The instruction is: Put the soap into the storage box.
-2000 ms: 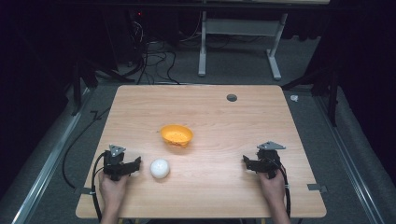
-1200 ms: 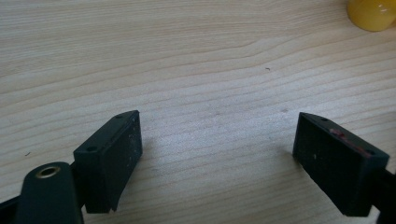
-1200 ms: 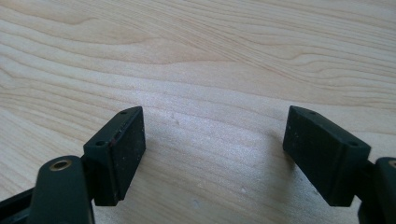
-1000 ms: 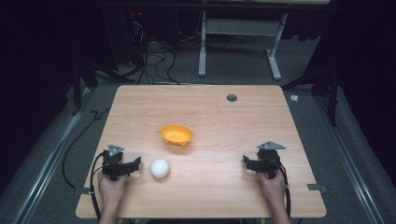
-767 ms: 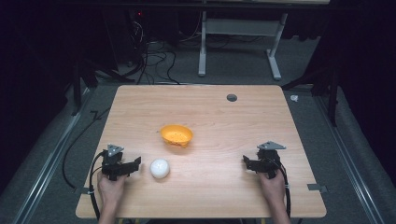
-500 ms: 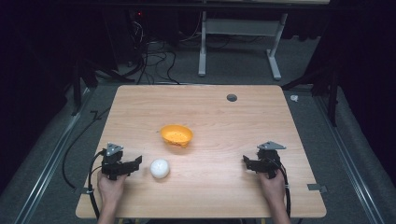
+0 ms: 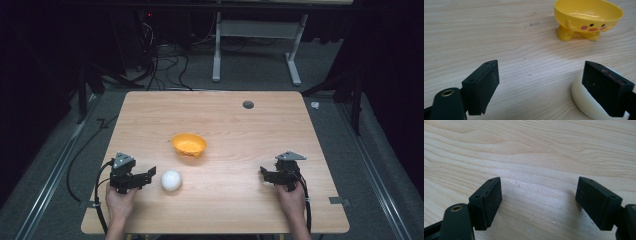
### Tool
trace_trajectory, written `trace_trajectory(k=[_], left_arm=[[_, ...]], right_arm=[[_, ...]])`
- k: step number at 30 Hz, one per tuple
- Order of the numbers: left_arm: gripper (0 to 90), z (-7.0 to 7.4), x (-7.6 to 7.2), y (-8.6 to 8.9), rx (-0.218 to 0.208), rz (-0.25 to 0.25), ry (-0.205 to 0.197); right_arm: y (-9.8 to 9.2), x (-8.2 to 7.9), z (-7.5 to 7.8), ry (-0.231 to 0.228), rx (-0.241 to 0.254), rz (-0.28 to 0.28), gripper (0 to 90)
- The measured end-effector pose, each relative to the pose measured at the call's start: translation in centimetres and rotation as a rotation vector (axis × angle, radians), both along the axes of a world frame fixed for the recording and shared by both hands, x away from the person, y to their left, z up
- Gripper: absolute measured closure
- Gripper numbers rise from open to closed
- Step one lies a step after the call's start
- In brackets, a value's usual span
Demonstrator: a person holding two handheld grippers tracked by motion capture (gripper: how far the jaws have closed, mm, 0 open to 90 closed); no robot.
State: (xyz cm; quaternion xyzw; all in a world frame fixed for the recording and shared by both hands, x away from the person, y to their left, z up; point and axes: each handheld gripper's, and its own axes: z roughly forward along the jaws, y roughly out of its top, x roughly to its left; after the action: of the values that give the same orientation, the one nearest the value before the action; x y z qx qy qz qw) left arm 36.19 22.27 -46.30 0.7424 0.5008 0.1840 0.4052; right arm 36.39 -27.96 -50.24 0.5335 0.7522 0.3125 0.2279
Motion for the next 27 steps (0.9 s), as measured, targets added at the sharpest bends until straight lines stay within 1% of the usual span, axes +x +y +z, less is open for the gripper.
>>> trace_trajectory(k=[3,4,5,6,9,11,16,19,23,27], left_arm=[[14.3,0.3,-0.3,-0.4,-0.007,-0.019,-0.009],[14.2,0.4,-0.4,-0.5,-0.004,-0.029,-0.009],[14.0,0.5,-0.6,-0.8,-0.01,-0.04,-0.012],[13.7,0.5,-0.6,-0.8,-0.01,-0.04,-0.012],[12.9,0.6,-0.9,-1.4,-0.012,-0.063,-0.014],[11.7,0.6,-1.0,-1.8,-0.007,-0.086,-0.01],[10.2,0.7,-1.3,-2.8,-0.001,-0.12,-0.003],[9.0,0.5,-1.4,-3.5,0.011,-0.137,0.002],[7.9,0.2,-1.4,-4.5,0.017,-0.163,0.01],[6.5,-0.2,-1.4,-5.6,0.04,-0.187,0.024]], right_arm=[[0.0,0.0,0.0,0.001,0.002,-0.001,22.0],[0.0,0.0,0.0,0.001,0.002,-0.001,22.0],[0.0,0.0,0.0,0.0,0.001,0.001,22.0],[0.0,0.0,0.0,0.0,0.0,0.001,22.0],[0.0,0.0,0.0,0.001,0.001,-0.001,22.0],[0.0,0.0,0.0,-0.001,0.0,0.001,22.0],[0.0,0.0,0.0,-0.001,0.0,0.001,22.0],[0.0,0.0,0.0,0.0,0.0,0.0,21.9],[0.0,0.0,0.0,0.0,-0.001,0.0,21.9],[0.0,0.0,0.0,-0.001,0.0,0.0,21.9]])
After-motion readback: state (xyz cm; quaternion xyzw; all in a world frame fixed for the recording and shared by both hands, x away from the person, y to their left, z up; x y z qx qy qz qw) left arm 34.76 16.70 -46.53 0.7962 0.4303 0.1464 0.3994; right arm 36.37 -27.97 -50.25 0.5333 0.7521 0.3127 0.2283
